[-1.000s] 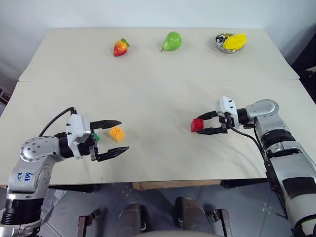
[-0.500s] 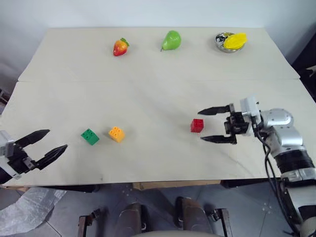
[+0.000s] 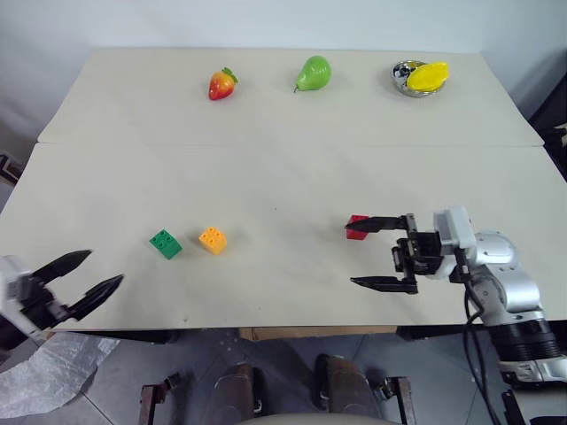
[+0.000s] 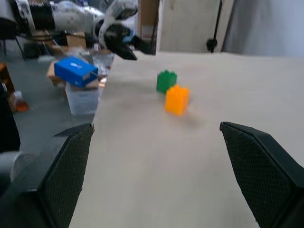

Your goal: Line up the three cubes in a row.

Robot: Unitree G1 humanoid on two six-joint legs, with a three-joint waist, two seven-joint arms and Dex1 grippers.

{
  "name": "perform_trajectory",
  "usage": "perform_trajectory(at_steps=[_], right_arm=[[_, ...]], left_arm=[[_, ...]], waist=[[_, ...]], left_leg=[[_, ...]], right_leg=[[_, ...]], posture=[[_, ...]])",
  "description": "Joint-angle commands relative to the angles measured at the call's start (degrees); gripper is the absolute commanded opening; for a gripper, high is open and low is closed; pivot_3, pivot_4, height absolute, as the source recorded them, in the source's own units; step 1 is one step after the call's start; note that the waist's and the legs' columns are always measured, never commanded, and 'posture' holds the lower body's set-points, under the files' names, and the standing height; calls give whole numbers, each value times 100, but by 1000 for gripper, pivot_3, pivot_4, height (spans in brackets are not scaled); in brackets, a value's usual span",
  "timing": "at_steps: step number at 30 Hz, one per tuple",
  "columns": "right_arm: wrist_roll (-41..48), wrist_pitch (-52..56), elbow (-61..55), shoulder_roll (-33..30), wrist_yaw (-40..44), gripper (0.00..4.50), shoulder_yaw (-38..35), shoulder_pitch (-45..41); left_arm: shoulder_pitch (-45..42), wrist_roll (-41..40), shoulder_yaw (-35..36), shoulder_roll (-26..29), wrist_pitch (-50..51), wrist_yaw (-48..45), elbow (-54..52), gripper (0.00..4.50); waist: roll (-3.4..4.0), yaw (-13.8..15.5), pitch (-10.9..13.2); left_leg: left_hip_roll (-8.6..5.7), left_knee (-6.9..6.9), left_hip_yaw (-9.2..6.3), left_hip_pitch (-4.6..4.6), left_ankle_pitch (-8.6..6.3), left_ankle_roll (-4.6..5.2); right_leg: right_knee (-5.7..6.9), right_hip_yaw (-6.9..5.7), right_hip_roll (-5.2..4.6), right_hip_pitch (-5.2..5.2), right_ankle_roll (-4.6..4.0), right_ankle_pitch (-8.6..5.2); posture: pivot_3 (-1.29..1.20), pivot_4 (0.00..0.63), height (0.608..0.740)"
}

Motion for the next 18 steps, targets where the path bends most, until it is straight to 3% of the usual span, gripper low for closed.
perform_trajectory(at_steps=[1,8,18], right_arm=[[51,115,-157,-196,82,4460,-340,127],[51,434,-521,-172,-30,4460,-397,384],[2,484,-793,-103,-268,4460,-519,711]], left_arm=[[-34,290,-466,-207,37,526,-649,4500],[-799,1101,-1279,-415,-255,1117,490,4500],[-1241,814,-1281,-312,-293,863,765,4500]], waist=[[0,-9,0],[8,-7,-5],[6,34,-5]], left_leg=[[-1,-1,1,0,0,0],[3,5,14,11,7,3],[-3,6,10,9,6,8]], right_leg=[[0,-1,2,0,0,0],[5,0,12,6,0,0],[5,1,4,7,1,1]], posture=[[0,150,740],[0,150,740],[0,150,740]])
